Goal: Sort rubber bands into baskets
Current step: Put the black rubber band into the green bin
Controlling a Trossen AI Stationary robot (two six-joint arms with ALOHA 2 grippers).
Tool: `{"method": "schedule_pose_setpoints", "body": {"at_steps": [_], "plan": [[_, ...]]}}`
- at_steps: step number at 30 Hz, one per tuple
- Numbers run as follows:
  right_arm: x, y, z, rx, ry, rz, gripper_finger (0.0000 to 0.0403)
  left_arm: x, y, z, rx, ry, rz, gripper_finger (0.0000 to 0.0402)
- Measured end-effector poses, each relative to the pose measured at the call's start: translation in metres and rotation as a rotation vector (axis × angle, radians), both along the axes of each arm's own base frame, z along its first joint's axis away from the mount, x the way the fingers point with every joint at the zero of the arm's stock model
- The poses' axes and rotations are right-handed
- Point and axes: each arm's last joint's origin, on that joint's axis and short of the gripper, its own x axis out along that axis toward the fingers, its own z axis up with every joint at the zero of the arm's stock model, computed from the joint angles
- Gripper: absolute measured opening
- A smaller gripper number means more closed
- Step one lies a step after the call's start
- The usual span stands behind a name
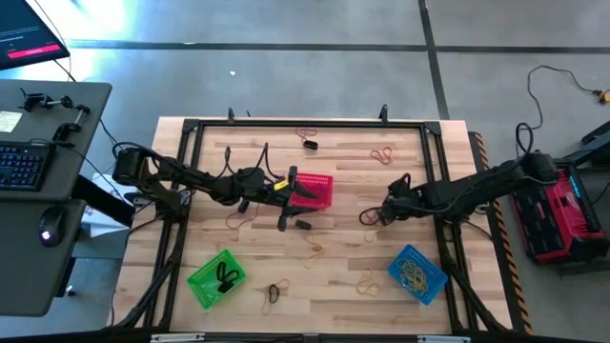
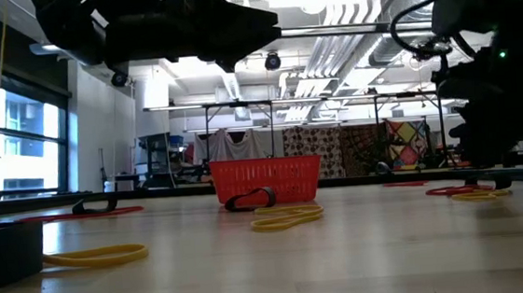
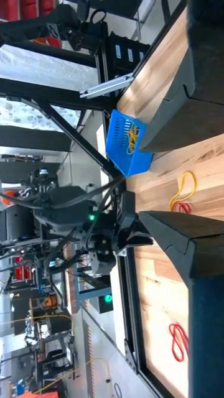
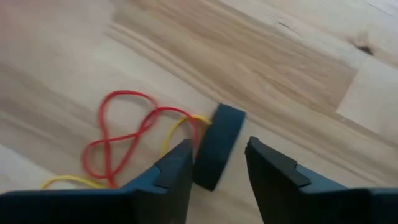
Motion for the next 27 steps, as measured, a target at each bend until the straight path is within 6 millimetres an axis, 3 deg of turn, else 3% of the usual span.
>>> {"method": "schedule_pose_setpoints", "body": {"at_steps": [16,27], "plan": [[-0.006,-0.002,-0.019,0.07,-0.017,-0.005,0.0152,0.0,0.0,-0.003,-0.001,0.033,0.003,0.0156],[-0.004,-0.002,-0.008,0.055,0.035,0.04,0.0096,0.0,0.0,-0.004,-0.001,0.037,0.003,0.0156]]}}
